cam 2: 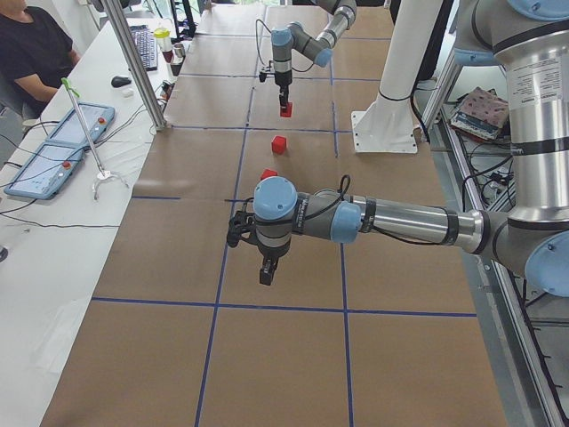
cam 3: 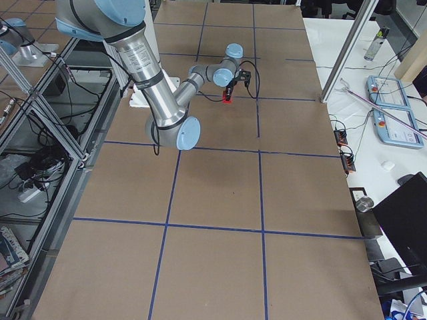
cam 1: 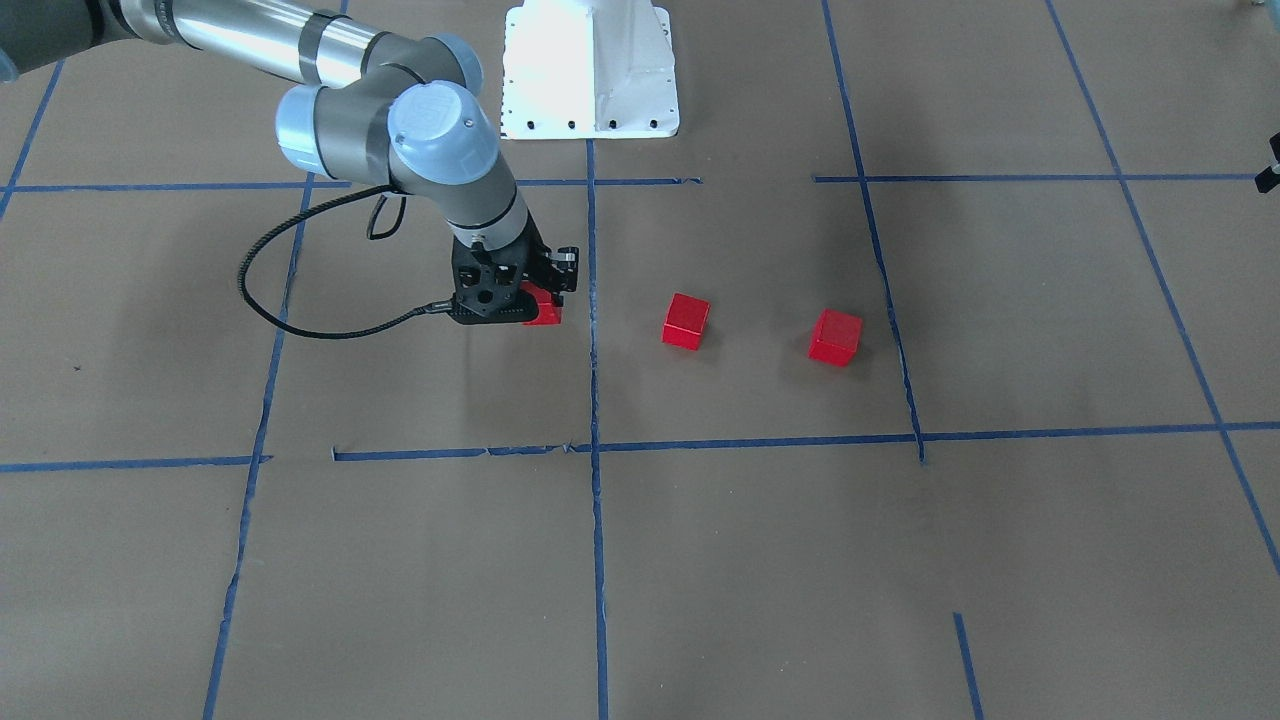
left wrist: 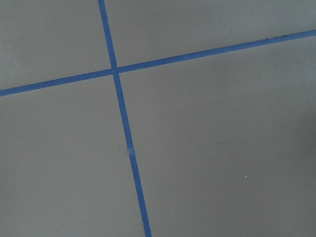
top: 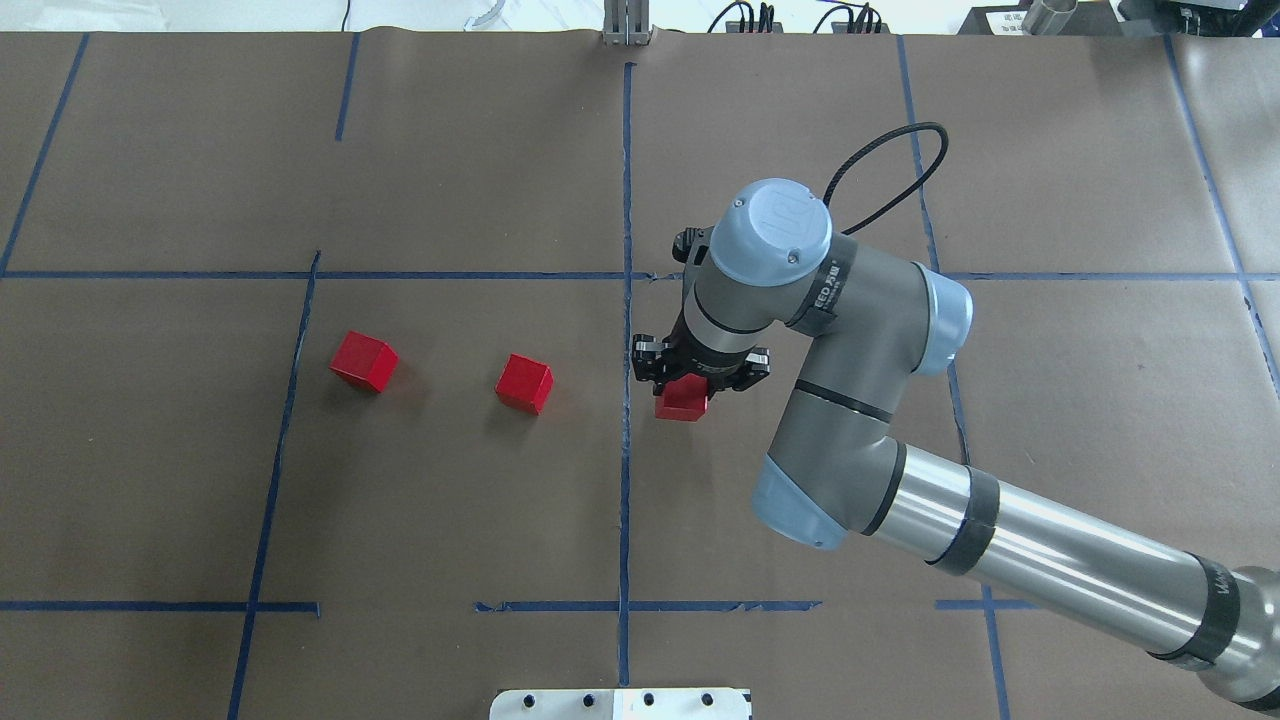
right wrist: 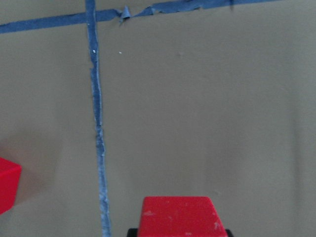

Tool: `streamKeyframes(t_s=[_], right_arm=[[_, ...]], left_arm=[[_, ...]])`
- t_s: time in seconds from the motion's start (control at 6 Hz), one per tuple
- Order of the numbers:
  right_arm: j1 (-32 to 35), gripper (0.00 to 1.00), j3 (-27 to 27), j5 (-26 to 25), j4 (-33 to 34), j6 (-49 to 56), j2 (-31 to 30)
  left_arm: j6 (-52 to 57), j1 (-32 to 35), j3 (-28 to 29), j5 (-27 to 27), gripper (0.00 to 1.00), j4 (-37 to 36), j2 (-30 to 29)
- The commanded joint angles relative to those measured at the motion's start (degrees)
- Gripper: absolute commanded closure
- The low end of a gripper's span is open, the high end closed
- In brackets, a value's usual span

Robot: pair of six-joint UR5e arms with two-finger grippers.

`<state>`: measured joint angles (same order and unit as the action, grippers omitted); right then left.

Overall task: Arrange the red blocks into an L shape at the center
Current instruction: 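Carry the red cube with the right gripper to the table center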

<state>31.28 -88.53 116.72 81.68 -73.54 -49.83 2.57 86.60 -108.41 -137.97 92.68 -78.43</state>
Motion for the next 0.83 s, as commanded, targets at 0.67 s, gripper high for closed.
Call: streamKeyframes(t_s=[0.67], right_arm=[[-4.6,0.99,2.3,-4.8,0.7,-3.5,3.7]], left_arm=[[0.1,0.0,-0.2,0.0,0.00,0.0,0.0]])
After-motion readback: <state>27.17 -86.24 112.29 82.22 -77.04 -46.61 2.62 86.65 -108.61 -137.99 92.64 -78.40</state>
